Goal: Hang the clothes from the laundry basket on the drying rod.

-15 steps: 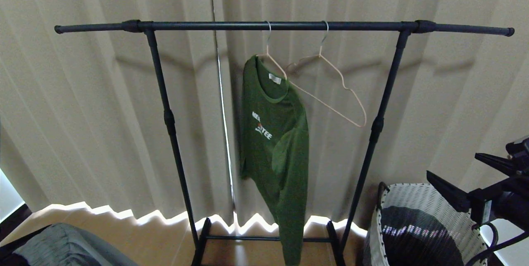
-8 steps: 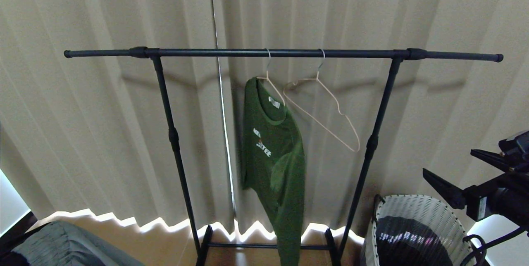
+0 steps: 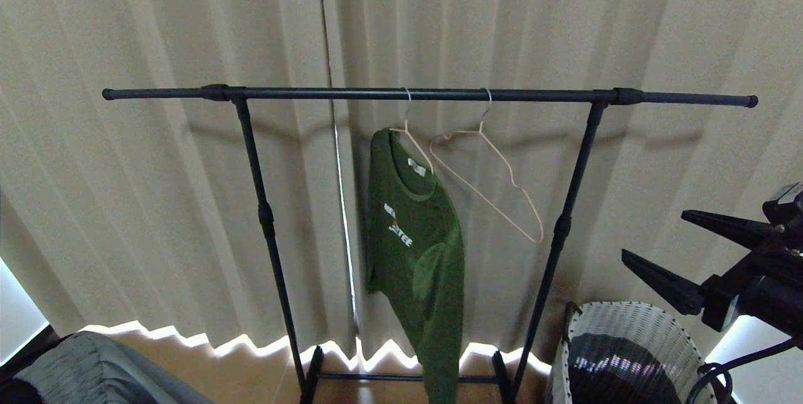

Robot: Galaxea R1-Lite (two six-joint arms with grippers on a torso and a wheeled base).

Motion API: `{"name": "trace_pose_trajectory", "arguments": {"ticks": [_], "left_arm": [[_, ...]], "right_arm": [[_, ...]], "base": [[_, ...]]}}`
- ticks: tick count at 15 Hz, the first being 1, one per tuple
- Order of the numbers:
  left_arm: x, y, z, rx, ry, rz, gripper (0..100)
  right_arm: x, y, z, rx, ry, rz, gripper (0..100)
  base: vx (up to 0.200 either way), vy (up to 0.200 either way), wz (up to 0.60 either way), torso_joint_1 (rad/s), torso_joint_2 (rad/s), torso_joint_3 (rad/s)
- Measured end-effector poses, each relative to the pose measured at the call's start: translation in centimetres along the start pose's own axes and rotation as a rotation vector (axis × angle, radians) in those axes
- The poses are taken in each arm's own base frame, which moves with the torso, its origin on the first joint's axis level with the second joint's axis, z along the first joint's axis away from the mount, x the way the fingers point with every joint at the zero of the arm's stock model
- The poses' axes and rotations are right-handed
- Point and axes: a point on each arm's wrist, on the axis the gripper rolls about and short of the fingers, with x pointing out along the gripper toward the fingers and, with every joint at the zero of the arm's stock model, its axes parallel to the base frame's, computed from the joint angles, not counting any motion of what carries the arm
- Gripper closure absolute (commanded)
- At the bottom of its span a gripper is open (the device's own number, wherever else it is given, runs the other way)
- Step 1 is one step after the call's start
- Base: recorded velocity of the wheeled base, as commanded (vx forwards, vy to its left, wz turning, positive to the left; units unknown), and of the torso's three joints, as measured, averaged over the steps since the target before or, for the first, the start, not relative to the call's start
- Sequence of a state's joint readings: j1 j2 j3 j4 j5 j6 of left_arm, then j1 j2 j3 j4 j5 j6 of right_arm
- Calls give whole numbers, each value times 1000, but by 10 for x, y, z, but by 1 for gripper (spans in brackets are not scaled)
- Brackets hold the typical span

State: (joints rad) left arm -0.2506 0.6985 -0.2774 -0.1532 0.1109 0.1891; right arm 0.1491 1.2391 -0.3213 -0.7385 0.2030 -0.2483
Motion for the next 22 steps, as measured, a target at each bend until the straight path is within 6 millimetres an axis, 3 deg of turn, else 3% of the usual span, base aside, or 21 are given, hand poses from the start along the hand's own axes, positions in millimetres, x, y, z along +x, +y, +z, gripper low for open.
{"name": "trace_pose_trajectory", "arguments": {"ticks": [15, 19, 22], "left_arm": [[1, -1, -5, -4, 17, 1, 100], [-5, -3, -17, -43, 15, 3, 100], [-15, -4, -27, -61, -26, 3, 100]], "right_arm": [[17, 3, -4, 5, 51, 47, 0], [19, 7, 0, 28, 144, 95, 0], [23, 13, 23, 46, 199, 167, 0]], "base": [[200, 0, 0, 3, 2, 0], [0, 0, 0, 0, 0, 0], [0, 0, 0, 0, 0, 0]]}}
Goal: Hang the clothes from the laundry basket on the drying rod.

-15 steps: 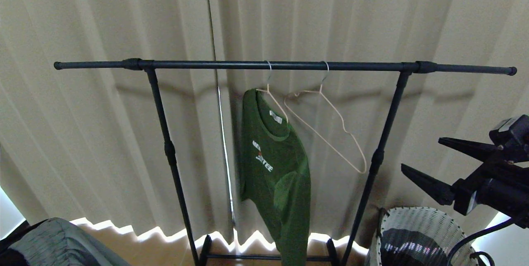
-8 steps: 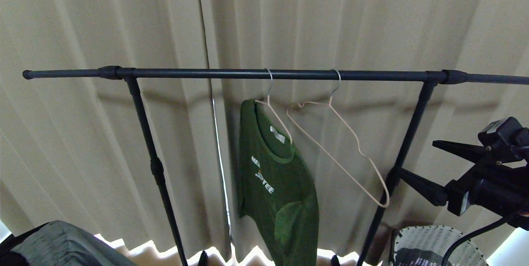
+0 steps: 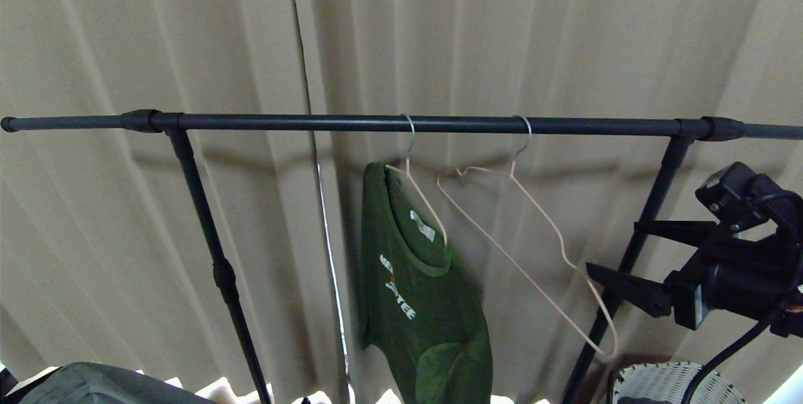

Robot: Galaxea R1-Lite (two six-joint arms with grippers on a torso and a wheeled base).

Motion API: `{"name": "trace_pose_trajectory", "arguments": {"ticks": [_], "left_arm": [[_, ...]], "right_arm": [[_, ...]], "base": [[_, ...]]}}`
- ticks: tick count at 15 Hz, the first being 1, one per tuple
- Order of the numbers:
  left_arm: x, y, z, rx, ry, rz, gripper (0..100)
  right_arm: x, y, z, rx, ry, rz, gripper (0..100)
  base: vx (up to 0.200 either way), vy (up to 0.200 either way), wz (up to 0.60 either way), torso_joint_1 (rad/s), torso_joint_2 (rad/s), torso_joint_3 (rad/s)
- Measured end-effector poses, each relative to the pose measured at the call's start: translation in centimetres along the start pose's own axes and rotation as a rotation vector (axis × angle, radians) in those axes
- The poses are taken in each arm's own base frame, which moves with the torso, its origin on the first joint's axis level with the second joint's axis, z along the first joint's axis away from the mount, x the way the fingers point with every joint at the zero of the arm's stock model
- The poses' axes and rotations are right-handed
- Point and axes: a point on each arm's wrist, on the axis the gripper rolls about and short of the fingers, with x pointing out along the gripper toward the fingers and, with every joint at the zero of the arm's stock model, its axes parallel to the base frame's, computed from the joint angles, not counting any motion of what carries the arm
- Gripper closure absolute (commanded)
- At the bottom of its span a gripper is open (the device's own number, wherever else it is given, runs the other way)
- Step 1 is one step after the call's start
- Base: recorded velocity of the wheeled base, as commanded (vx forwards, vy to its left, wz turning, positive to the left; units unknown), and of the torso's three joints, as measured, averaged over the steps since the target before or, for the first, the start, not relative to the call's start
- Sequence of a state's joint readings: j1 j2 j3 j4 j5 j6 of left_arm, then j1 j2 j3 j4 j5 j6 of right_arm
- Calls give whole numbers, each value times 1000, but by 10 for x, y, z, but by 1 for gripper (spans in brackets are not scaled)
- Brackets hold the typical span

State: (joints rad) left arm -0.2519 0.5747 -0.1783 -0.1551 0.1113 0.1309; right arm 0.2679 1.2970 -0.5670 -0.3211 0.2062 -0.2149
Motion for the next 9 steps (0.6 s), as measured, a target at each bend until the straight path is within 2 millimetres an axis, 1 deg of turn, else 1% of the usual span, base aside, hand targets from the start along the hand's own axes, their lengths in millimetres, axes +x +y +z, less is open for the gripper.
{"name": "trace_pose_trajectory", "arguments": {"ticks": [3, 4, 6, 8, 9], "left_arm": [[-7, 1, 1, 32, -46, 6, 100], [-7, 1, 1, 40, -52, 6, 100], [-8, 1, 1, 44, -59, 6, 100], [-9, 1, 1, 44, -62, 6, 100], [-9, 1, 0, 44, -59, 4, 100]], "right_arm": [[4, 15, 26, 66, 38, 93, 0], [6, 20, 31, 67, 52, 106, 0], [16, 25, 36, 55, 87, 66, 0], [33, 27, 34, 62, 145, -44, 0], [43, 30, 35, 81, 166, -69, 0]], "base": [[0, 0, 0, 0, 0, 0], [0, 0, 0, 0, 0, 0], [0, 0, 0, 0, 0, 0], [0, 0, 0, 0, 0, 0], [0, 0, 0, 0, 0, 0]]}}
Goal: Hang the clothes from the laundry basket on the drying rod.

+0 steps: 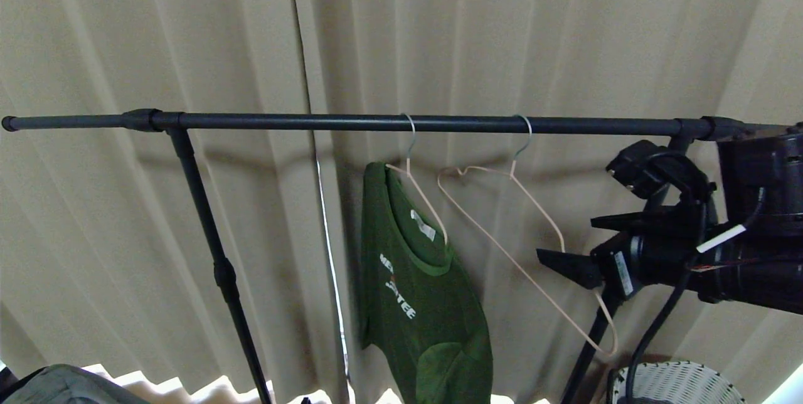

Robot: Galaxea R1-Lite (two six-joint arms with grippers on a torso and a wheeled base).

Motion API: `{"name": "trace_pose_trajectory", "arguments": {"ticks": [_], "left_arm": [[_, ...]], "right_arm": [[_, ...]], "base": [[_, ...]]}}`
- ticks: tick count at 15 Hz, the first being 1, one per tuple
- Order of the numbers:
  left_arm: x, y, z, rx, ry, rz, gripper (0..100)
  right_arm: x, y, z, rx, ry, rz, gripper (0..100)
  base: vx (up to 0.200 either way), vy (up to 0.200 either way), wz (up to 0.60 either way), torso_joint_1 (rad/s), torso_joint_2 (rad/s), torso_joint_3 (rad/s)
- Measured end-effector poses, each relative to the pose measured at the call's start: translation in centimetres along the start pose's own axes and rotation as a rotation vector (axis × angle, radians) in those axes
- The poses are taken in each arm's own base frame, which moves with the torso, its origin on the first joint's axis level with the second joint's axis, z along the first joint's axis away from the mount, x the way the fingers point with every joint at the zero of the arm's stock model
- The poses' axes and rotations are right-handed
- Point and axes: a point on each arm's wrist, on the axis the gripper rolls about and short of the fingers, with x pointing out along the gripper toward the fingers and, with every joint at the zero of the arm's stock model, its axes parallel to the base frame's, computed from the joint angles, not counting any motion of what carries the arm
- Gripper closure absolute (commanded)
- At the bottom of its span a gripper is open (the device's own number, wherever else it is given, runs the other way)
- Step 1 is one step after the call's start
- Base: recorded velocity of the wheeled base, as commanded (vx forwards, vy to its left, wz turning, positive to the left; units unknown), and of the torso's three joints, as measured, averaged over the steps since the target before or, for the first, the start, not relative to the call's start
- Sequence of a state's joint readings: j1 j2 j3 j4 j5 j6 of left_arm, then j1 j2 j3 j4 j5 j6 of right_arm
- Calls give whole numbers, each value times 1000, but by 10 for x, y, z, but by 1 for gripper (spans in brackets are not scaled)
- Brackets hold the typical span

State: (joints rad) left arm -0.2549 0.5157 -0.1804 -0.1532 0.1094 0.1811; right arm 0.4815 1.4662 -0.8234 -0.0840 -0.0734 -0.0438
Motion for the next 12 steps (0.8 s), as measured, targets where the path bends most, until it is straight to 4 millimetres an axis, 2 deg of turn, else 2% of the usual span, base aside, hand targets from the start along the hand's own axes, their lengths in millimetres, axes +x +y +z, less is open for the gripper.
{"name": "trace_pose_trajectory", "arguments": {"ticks": [4, 11, 12], "left_arm": [[0, 0, -1, 2, 3, -2, 100], [0, 0, -1, 2, 4, -3, 100], [0, 0, -2, 5, 6, -3, 100]], "right_arm": [[26, 7, 5, 22, 46, -4, 0], [44, 9, 2, 36, 89, -6, 0], [44, 9, 3, 37, 87, -6, 100]], "base": [[0, 0, 0, 0, 0, 0], [0, 0, 0, 0, 0, 0], [0, 0, 0, 0, 0, 0]]}}
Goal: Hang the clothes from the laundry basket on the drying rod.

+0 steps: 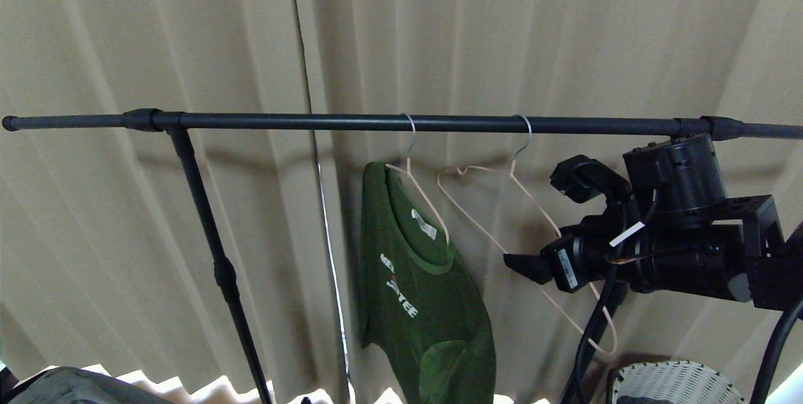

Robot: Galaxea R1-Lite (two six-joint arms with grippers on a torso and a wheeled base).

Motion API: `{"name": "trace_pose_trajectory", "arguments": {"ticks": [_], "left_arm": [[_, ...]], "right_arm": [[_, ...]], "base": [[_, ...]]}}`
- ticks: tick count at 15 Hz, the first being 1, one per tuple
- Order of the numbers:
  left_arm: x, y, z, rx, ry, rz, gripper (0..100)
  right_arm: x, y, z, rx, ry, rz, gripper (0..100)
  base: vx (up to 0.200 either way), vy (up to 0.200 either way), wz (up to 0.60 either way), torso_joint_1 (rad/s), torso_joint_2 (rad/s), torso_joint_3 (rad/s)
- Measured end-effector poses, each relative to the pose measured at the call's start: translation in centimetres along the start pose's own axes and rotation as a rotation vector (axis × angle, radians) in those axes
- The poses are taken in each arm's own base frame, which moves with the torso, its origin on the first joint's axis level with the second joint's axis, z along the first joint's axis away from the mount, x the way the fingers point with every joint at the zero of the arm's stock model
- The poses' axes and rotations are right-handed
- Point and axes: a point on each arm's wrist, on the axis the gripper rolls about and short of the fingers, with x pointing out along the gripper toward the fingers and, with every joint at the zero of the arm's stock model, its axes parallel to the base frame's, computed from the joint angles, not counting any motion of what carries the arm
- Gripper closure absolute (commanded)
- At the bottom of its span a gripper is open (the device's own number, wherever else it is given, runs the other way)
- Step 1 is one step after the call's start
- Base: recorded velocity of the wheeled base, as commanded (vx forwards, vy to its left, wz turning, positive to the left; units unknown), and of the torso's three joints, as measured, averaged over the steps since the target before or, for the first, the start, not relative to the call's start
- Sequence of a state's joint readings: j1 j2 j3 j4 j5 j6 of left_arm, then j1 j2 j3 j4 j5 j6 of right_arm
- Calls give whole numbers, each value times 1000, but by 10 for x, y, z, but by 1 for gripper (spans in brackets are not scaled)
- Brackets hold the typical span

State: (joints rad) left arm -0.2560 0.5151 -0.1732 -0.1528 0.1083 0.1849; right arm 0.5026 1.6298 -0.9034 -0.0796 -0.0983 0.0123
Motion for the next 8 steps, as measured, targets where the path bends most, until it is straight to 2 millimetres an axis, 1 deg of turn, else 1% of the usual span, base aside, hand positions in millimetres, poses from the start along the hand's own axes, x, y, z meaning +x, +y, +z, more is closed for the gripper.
{"name": "trace_pose_trajectory", "arguments": {"ticks": [8], "left_arm": [[0, 0, 0, 4, 0, 0, 100]], "right_arm": [[-5, -1, 0, 2, -9, -28, 100]], "base": [[0, 0, 0, 0, 0, 0]]}}
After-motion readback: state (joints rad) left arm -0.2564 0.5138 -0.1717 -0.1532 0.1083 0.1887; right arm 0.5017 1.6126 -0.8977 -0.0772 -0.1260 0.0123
